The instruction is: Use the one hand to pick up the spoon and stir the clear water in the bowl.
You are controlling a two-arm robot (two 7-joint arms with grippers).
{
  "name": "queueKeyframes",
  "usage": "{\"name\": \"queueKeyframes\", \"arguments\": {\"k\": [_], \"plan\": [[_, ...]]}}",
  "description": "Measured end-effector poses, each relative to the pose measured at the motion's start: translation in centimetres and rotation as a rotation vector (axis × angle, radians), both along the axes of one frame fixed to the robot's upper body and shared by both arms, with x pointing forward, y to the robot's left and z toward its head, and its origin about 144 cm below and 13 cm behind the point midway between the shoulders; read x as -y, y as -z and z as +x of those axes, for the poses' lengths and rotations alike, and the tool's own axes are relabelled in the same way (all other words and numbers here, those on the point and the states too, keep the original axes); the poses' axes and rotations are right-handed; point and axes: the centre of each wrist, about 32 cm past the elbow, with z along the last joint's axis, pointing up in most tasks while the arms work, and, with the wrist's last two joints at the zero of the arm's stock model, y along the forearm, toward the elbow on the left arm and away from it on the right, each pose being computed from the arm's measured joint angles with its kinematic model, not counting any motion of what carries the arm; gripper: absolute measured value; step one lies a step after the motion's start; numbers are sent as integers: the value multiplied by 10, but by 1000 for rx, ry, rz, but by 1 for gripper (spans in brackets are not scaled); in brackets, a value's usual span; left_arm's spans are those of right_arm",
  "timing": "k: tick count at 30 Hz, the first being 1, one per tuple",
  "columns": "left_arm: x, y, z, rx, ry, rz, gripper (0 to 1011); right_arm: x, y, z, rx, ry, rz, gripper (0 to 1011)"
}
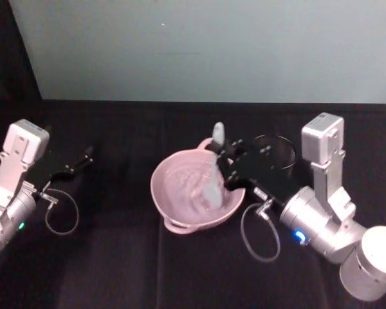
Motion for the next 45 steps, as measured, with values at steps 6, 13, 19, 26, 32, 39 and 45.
{"name": "queueKeyframes", "arguments": {"k": [6, 13, 19, 26, 32, 39, 45], "plan": [[0, 0, 0, 0, 0, 0, 1011, -17, 1, -11, -38, -77, 51, 111], [0, 0, 0, 0, 0, 0, 1011, -40, 4, 0, -38, -98, 97, 110], [0, 0, 0, 0, 0, 0, 1011, -52, 13, 22, 2, -32, 69, 111], [0, 0, 0, 0, 0, 0, 1011, -44, 17, 41, 83, 71, 5, 111], [0, 0, 0, 0, 0, 0, 1011, -23, 11, 41, 111, 94, -52, 111], [0, 0, 0, 0, 0, 0, 1011, -1, 0, 19, 73, 47, -76, 111], [0, 0, 0, 0, 0, 0, 1011, 4, -10, -1, 3, -27, -19, 111]]}}
